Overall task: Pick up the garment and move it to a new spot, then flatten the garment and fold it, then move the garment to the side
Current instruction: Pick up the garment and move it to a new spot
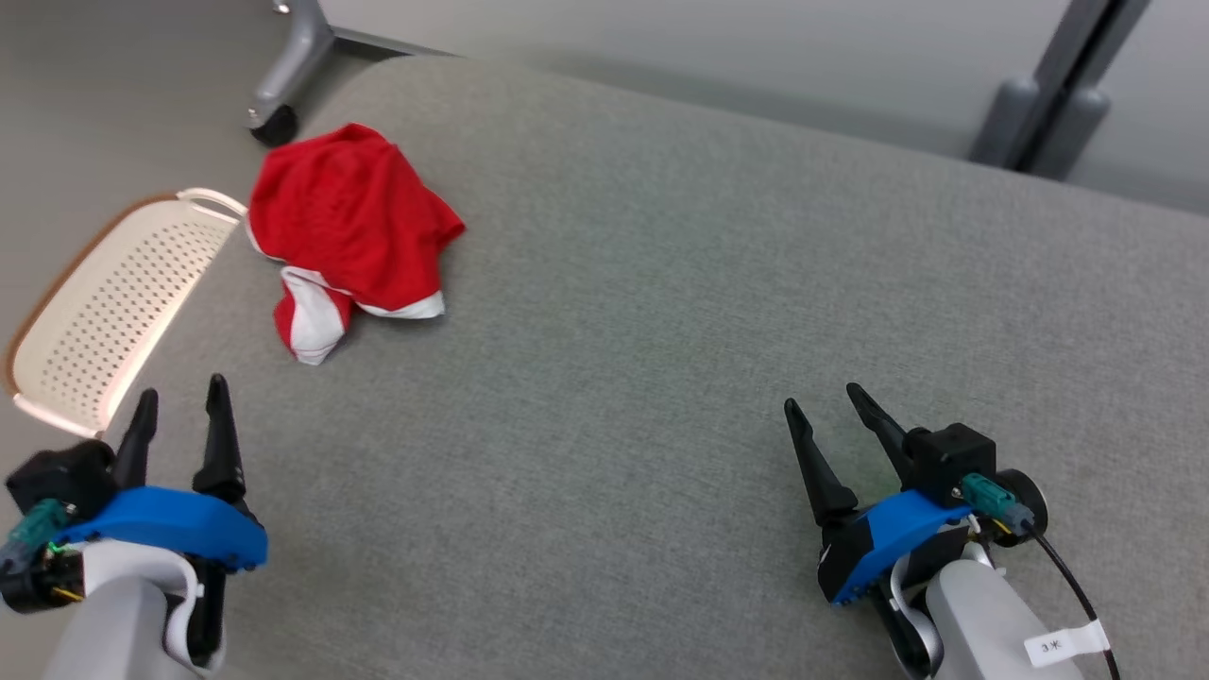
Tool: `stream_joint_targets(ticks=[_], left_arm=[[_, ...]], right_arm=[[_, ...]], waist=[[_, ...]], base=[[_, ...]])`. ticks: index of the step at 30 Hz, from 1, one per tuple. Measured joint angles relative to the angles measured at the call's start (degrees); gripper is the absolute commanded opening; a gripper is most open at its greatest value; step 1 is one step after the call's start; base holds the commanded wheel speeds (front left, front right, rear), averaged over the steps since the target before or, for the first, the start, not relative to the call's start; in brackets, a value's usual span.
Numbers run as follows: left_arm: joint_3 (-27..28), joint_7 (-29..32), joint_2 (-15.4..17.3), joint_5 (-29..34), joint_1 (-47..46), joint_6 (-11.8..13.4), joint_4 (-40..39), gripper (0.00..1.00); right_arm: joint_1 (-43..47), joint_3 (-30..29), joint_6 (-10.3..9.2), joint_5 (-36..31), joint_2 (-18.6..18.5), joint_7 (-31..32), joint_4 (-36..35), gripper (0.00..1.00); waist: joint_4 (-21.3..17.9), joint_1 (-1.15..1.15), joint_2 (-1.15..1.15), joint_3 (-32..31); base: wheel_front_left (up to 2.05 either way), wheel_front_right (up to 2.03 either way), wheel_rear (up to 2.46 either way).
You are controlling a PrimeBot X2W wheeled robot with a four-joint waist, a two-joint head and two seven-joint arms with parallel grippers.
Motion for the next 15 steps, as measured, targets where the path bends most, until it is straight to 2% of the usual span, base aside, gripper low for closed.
stream_joint_targets(ticks=[7,12,15], left_arm=[[-4.46,-0.01,6.99,-9.48,-9.52,0.0,0.51,1.0],[-8.46,-0.02,11.31,-14.3,-14.18,0.0,0.74,1.0],[-11.16,-0.01,13.29,-16.86,-16.63,0.0,3.82,1.0]], right_arm=[[-4.32,1.99,0.0,-2.97,-0.04,-0.01,-3.23,1.0],[-5.39,2.01,0.01,-3.55,0.01,-0.04,-5.48,1.0],[-5.73,2.14,0.02,-3.97,0.2,-0.19,-6.69,1.0]], waist=[[-6.41,0.0,0.01,8.27],[-9.84,-0.02,0.01,11.71],[-11.52,-0.01,0.01,13.09]], base=[[0.0,0.0,0.0],[0.0,0.0,0.0],[0.0,0.0,0.0]])
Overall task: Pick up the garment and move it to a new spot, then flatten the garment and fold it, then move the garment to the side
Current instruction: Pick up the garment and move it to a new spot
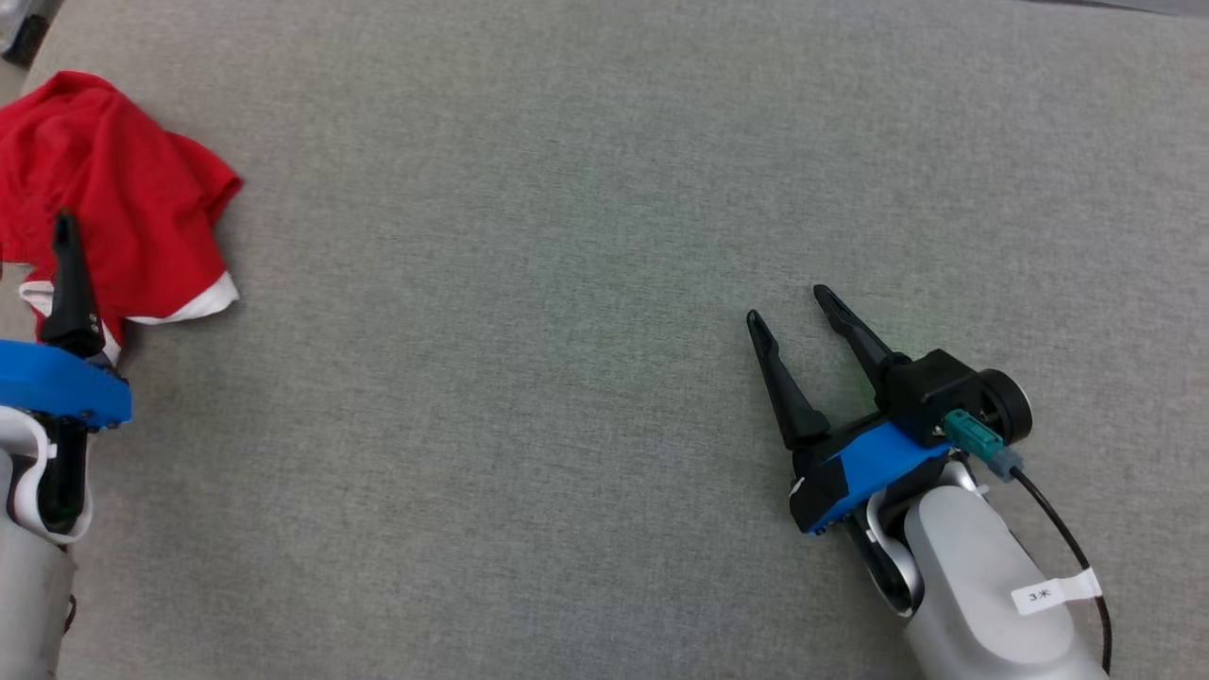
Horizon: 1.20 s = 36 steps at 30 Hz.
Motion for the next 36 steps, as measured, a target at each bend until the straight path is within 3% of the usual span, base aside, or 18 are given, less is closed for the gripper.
stream_joint_targets(ticks=[7,8,9,15,24,31,36], left_arm=[[-8.44,0.0,2.21,-6.7,-3.96,0.0,8.83,1.0],[-9.64,0.0,2.53,-7.28,-4.28,0.0,9.27,0.8],[-10.9,0.0,2.76,-7.8,-4.41,0.0,9.38,0.0],[-13.48,0.03,5.17,-9.81,-5.32,0.0,5.95,0.0],[-12.76,0.01,7.57,-2.69,-6.9,0.0,-7.66,0.0],[-15.66,0.0,4.57,0.42,-6.69,0.0,-20.28,0.0],[-21.02,0.0,2.4,1.03,-4.35,0.0,-26.31,0.0]], right_arm=[[-0.03,0.2,0.0,-0.15,0.05,-0.01,-1.62,1.0],[-0.02,0.11,0.0,-0.13,0.05,-0.01,-1.77,1.0],[0.06,0.05,0.0,-0.12,0.03,-0.01,-1.8,1.0],[1.06,-0.67,-0.01,0.93,-0.15,0.05,-1.85,1.0],[3.9,-0.78,-0.02,4.99,-0.23,0.08,-1.81,1.0],[6.7,-0.37,-0.02,8.27,-0.22,0.08,-1.94,1.0],[7.9,0.26,-0.02,9.75,-0.27,0.08,-2.79,1.0]], waist=[[-2.89,-0.01,0.0,1.27],[-3.11,-0.01,0.0,1.24],[-3.27,-0.01,0.0,1.14],[-3.43,-0.01,0.0,-0.85],[-3.8,-0.02,-0.02,-6.38],[-7.48,-0.03,-0.03,-10.39],[-11.78,-0.02,-0.02,-11.29]], base=[[0.0,0.0,0.0],[0.0,0.0,0.0],[0.0,0.0,0.0],[0.0,0.0,0.0],[0.0,0.0,0.0],[0.0,0.0,0.0],[0.0,0.0,0.0]])
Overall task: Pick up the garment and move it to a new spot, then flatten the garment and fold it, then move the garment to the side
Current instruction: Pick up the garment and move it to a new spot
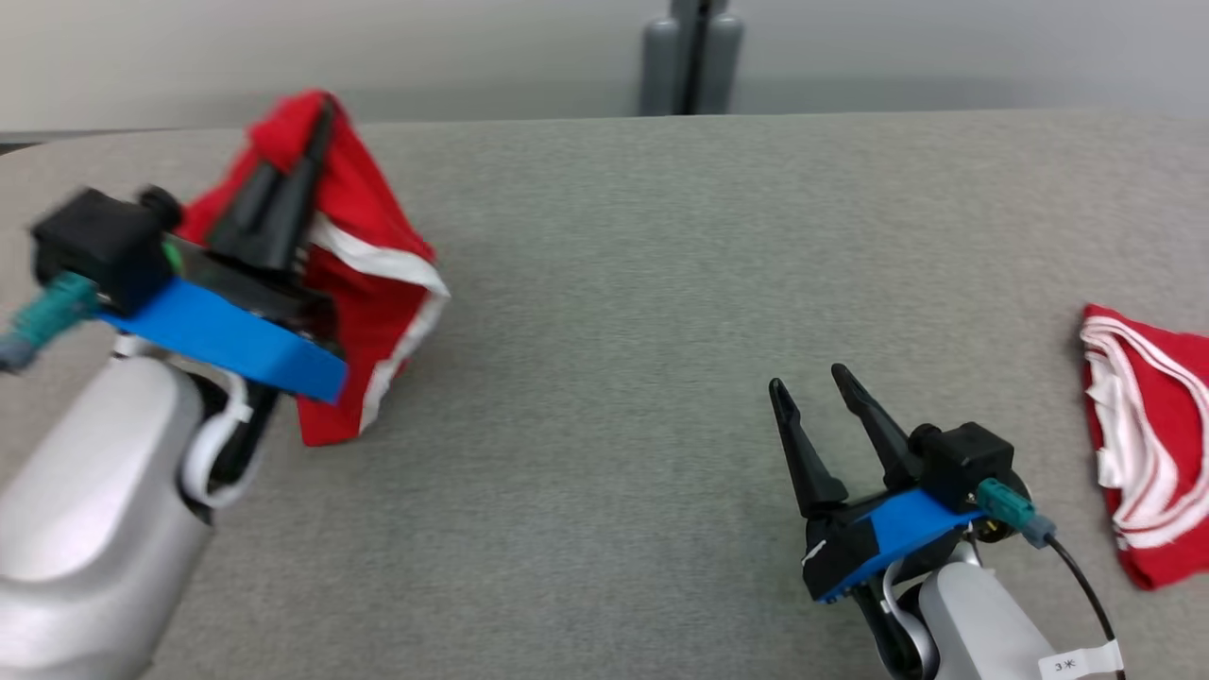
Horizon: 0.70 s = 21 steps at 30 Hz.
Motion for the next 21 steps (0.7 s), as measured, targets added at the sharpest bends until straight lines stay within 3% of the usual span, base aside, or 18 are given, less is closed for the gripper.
stream_joint_targets(ticks=[11,16,17,18,21], left_arm=[[-11.9,0.02,-6.05,1.63,3.75,0.0,-2.76,0.0],[-14.28,0.07,-8.4,2.58,4.99,0.0,-2.61,0.0],[-14.33,0.08,-8.92,2.85,5.22,0.0,-2.12,0.14],[-14.56,0.07,-9.34,3.37,5.42,0.0,-1.44,1.0],[-15.23,0.07,-9.6,4.25,6.99,0.0,1.1,1.0]], right_arm=[[2.04,1.82,0.0,1.54,-0.02,0.0,-2.37,1.0],[3.58,1.64,0.0,1.79,-0.03,0.0,-3.35,1.0],[3.85,1.63,0.0,1.89,-0.05,0.0,-3.6,1.0],[4.17,1.58,0.0,1.94,-0.04,0.0,-3.71,1.0],[4.56,1.38,0.0,1.94,-0.03,0.0,-3.77,1.0]], waist=[[-11.92,0.01,0.0,0.58],[-16.12,0.01,0.0,0.61],[-16.65,0.01,0.0,0.52],[-17.03,0.01,0.0,0.33],[-17.53,0.0,0.0,-0.32]], base=[[0.0,0.0,0.0],[0.0,0.0,0.0],[0.0,0.0,0.0],[0.0,0.0,0.0],[0.0,0.0,0.0]])
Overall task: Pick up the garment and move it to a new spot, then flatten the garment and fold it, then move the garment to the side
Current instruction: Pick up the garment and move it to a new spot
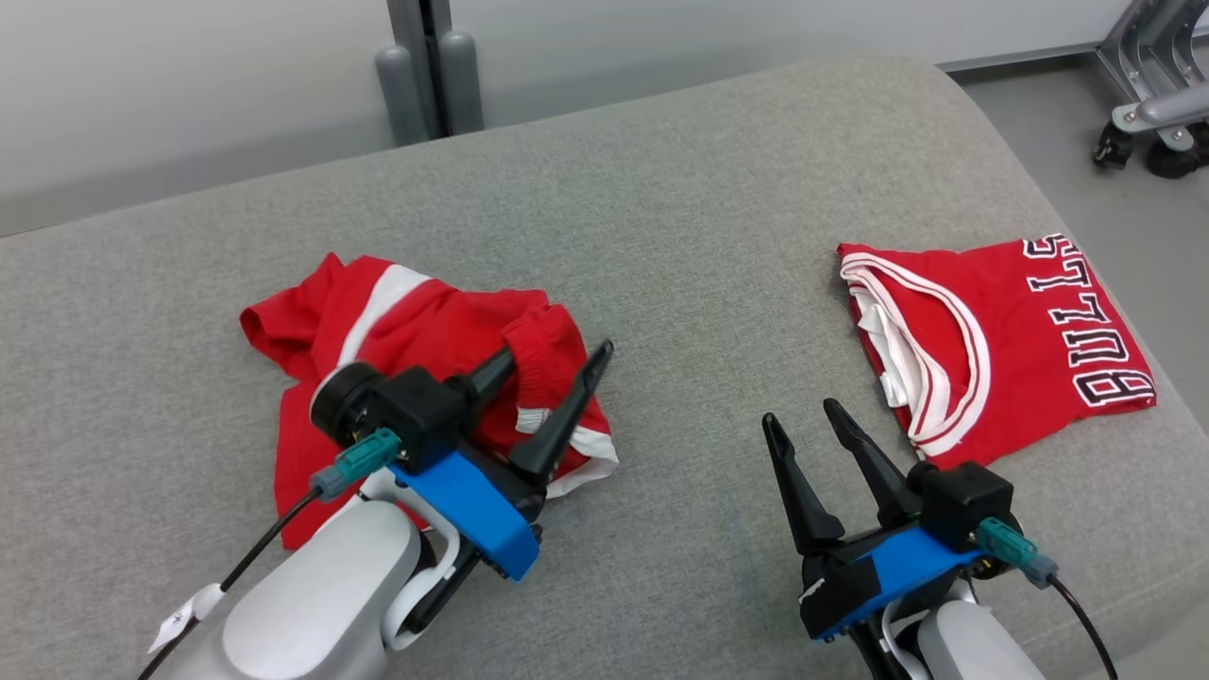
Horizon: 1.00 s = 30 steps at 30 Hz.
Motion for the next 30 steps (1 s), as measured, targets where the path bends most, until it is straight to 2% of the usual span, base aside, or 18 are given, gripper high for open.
stream_joint_targets(ticks=[3,11,19,25,30], left_arm=[[1.4,0.01,-0.56,0.13,1.61,0.0,2.01,1.0],[12.48,0.0,-1.65,0.87,10.14,0.0,4.71,1.0],[18.2,0.0,-3.47,1.2,17.8,0.0,7.45,1.0],[25.93,0.0,-6.04,2.98,23.88,0.0,8.89,1.0],[35.29,0.0,-9.01,6.44,28.93,0.01,8.4,1.0]], right_arm=[[0.48,-0.89,0.0,-0.02,-0.01,0.0,0.11,1.0],[0.7,-1.98,0.0,-0.46,0.03,0.0,1.47,1.0],[1.24,-2.4,0.0,-0.46,0.04,0.0,3.8,1.0],[1.96,-2.33,0.0,-0.08,0.02,0.0,4.91,1.0],[2.4,-2.26,0.0,0.0,0.03,0.0,5.23,1.0]], waist=[[0.89,0.0,0.01,-1.05],[5.58,0.0,0.01,-4.94],[9.54,-0.01,0.01,-8.88],[10.54,-0.01,0.01,-11.02],[11.04,-0.01,0.01,-11.95]], base=[[0.0,0.0,0.0],[0.0,0.0,0.0],[0.0,0.0,0.0],[0.0,0.0,0.0],[0.0,0.0,0.0]])
